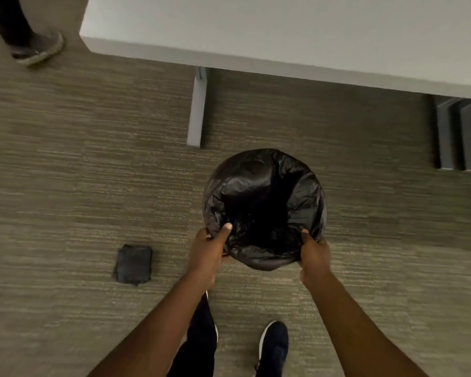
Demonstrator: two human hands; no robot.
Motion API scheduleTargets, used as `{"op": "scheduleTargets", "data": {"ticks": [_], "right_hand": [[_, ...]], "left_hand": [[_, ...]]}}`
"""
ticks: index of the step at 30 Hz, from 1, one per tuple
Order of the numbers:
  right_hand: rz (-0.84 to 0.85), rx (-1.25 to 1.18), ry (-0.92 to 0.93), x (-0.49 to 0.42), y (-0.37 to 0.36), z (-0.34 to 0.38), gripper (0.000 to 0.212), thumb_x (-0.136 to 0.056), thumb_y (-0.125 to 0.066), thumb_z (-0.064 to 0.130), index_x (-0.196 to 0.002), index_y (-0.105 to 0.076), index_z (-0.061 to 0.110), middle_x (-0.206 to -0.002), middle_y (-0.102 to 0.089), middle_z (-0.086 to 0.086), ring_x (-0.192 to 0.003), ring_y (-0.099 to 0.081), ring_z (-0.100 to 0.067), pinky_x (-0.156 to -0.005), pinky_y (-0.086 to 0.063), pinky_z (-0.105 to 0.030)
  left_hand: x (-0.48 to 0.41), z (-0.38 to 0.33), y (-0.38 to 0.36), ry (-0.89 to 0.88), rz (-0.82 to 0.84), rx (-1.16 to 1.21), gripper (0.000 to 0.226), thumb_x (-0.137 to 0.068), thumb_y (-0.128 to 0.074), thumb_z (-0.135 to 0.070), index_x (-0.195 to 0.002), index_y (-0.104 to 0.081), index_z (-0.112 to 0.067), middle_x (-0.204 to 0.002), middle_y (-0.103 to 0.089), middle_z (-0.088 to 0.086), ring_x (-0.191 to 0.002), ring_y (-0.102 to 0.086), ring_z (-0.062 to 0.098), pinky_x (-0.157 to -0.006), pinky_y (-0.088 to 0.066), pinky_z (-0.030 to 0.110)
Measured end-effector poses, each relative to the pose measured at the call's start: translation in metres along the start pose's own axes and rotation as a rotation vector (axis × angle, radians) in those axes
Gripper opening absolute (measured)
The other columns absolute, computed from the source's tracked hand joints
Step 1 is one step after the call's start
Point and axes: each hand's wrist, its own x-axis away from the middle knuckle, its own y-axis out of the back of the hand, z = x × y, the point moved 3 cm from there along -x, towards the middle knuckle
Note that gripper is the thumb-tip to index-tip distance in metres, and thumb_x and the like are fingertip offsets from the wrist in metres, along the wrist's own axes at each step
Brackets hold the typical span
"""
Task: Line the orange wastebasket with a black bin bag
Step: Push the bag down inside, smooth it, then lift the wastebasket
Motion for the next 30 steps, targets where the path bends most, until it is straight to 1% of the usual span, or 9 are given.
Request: {"op": "scheduleTargets", "data": {"ticks": [6,11,13,16,19,21,25,28,30], "right_hand": [[0.015,0.007,0.02,-0.04,-0.042,-0.012,0.032,-0.098,-0.061,0.028,-0.126,-0.061,0.013,-0.125,-0.067,-0.013,-0.116,-0.063,-0.037,-0.102,-0.052,-0.055],[0.063,-0.02,0.013,-0.092,-0.069,-0.01,0.021,-0.099,-0.061,0.029,-0.118,-0.06,0.02,-0.129,-0.066,-0.014,-0.117,-0.063,-0.037,-0.102,-0.051,-0.057],[0.081,-0.029,0.015,-0.11,-0.078,-0.007,0.026,-0.099,-0.06,0.028,-0.123,-0.06,0.018,-0.125,-0.067,-0.012,-0.115,-0.064,-0.035,-0.102,-0.052,-0.056],[0.113,-0.064,0.031,-0.136,-0.091,0.001,0.018,-0.099,-0.061,0.026,-0.115,-0.06,0.019,-0.118,-0.067,-0.006,-0.112,-0.065,-0.029,-0.104,-0.052,-0.053],[0.117,-0.04,0.048,-0.157,-0.102,0.01,0.032,-0.099,-0.06,0.029,-0.128,-0.058,0.017,-0.121,-0.067,-0.007,-0.113,-0.065,-0.031,-0.103,-0.052,-0.054],[0.094,-0.014,0.07,-0.171,-0.109,0.016,0.027,-0.098,-0.06,0.032,-0.123,-0.058,0.021,-0.12,-0.067,-0.007,-0.113,-0.065,-0.032,-0.101,-0.052,-0.055],[0.058,0.008,0.091,-0.189,-0.126,0.025,0.014,-0.096,-0.061,0.036,-0.107,-0.057,0.029,-0.108,-0.065,-0.004,-0.1,-0.063,-0.027,-0.1,-0.053,-0.055],[0.019,0.054,0.114,-0.197,-0.137,0.032,0.028,-0.095,-0.062,0.038,-0.118,-0.062,0.023,-0.123,-0.068,-0.01,-0.112,-0.066,-0.034,-0.1,-0.053,-0.053],[-0.001,0.089,0.136,-0.2,-0.143,0.037,0.039,-0.094,-0.062,0.038,-0.127,-0.062,0.017,-0.129,-0.067,-0.014,-0.116,-0.065,-0.036,-0.101,-0.053,-0.052]], "left_hand": [[-0.065,0.007,-0.007,0.02,-0.078,-0.105,0.028,-0.089,-0.075,-0.015,-0.115,-0.067,-0.012,-0.109,-0.075,0.01,-0.081,-0.072,0.019,-0.051,-0.058,0.025],[-0.12,0.012,-0.021,0.011,-0.105,-0.13,0.034,-0.086,-0.072,-0.01,-0.119,-0.068,-0.011,-0.109,-0.076,0.014,-0.094,-0.074,0.035,-0.082,-0.062,0.055],[-0.139,0.011,-0.029,-0.004,-0.085,-0.117,0.032,-0.087,-0.069,-0.009,-0.119,-0.067,-0.012,-0.11,-0.076,0.014,-0.094,-0.075,0.033,-0.08,-0.063,0.053],[-0.161,0.006,-0.04,-0.026,-0.044,-0.089,0.032,-0.088,-0.067,-0.014,-0.12,-0.065,-0.015,-0.109,-0.076,0.008,-0.088,-0.076,0.023,-0.062,-0.063,0.032],[-0.177,0.0,-0.05,-0.025,0.011,-0.043,0.035,-0.089,-0.063,-0.017,-0.123,-0.061,-0.014,-0.113,-0.073,0.008,-0.097,-0.073,0.025,-0.066,-0.061,0.032],[-0.183,-0.005,-0.054,-0.028,0.052,0.04,0.032,-0.091,-0.057,-0.014,-0.123,-0.058,-0.014,-0.108,-0.072,0.009,-0.094,-0.072,0.026,-0.063,-0.061,0.031],[-0.194,-0.009,-0.055,-0.044,0.078,0.147,0.031,-0.095,-0.052,-0.004,-0.126,-0.056,-0.004,-0.116,-0.071,0.018,-0.102,-0.071,0.032,-0.086,-0.062,0.041],[-0.197,-0.013,-0.057,-0.032,0.137,0.193,0.029,-0.09,-0.058,-0.001,-0.118,-0.058,-0.005,-0.114,-0.069,0.015,-0.104,-0.067,0.029,-0.096,-0.056,0.042],[-0.198,-0.015,-0.06,-0.003,0.228,0.208,0.044,-0.076,-0.061,-0.007,-0.12,-0.056,-0.005,-0.112,-0.064,0.012,-0.104,-0.062,0.026,-0.109,-0.048,0.046]]}}
